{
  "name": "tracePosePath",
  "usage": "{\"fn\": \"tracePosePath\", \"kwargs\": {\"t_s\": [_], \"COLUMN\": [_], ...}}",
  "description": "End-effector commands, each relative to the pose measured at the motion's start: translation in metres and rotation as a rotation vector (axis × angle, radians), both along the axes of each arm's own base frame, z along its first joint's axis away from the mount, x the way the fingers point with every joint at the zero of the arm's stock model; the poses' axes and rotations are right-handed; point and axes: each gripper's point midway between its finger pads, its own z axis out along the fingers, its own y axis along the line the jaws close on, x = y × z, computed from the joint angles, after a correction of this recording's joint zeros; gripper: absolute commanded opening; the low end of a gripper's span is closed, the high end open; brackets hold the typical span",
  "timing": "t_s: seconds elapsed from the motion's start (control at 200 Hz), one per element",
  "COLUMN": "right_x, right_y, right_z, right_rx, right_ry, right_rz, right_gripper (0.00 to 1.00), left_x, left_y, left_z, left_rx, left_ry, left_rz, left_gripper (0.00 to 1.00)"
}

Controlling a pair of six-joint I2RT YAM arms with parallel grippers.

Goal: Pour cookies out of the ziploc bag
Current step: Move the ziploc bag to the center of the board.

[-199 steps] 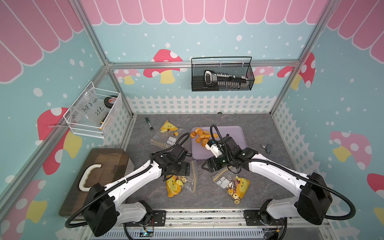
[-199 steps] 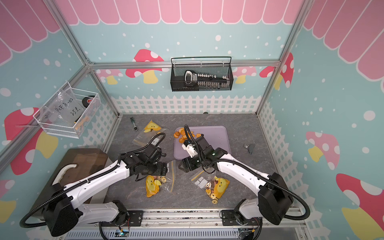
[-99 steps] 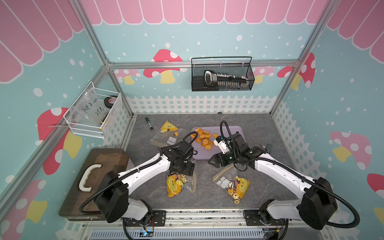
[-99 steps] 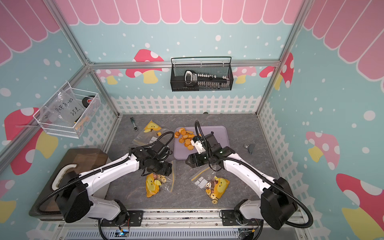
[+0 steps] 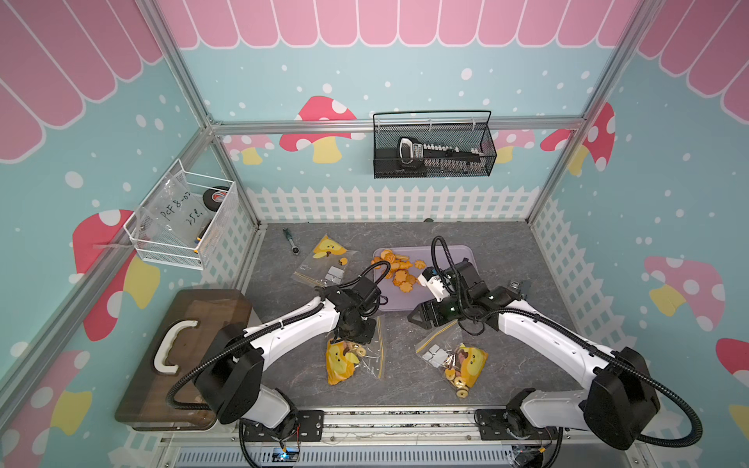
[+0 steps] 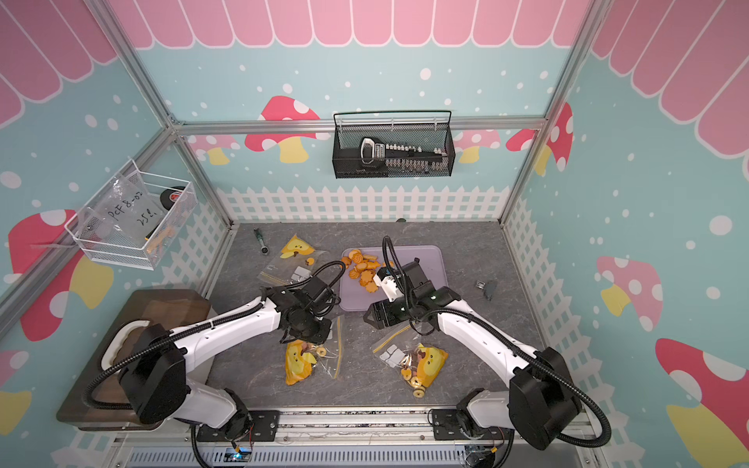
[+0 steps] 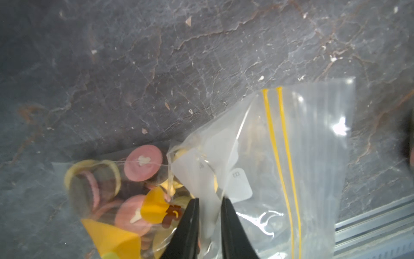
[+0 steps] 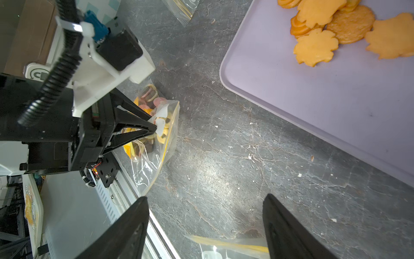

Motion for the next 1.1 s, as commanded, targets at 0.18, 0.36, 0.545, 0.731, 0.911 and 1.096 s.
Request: {"fn": "tracePosePath", "kwargs": {"t_s": [0.18, 0.36, 0.545, 0.731, 0.911, 1.096], "right_x": [-0.006, -0.005, -0.003, 0.003, 0.015, 0.026], "right_y": [-0.006, -0.006, -0.005, 0.006, 0.014, 0.025], "right_z": [0.0, -0.001, -0.001, 0.005, 0.013, 0.007], "right_rx": [-0.001, -0.003, 0.003, 0.066, 0.108, 0.111], "right_ry": [-0.007, -0.006, -0.005, -0.025, -0.066, -0.055], "right_rz": [0.01, 0.008, 0.011, 0.014, 0.005, 0.031], "right_gripper": [0.78, 0.78, 0.79, 0.85, 0.91, 0.95], "left_x": [0.007, 0.015, 0.035, 0.061, 0.086, 0.103], "left_y": [0.0, 0.013, 0.03, 0.036, 0.03, 0.015], "left_z": [0.0, 0.007, 0.029, 0.056, 0.077, 0.084], "left_rx": [0.026, 0.064, 0.064, 0.043, 0.035, 0.001], "left_ry": [-0.021, -0.07, -0.145, -0.219, -0.281, -0.288], "left_rz": [0.006, 0.046, 0.105, 0.118, 0.111, 0.068], "left_gripper": [0.0, 0.0, 0.0, 0.0, 0.0, 0.0]}}
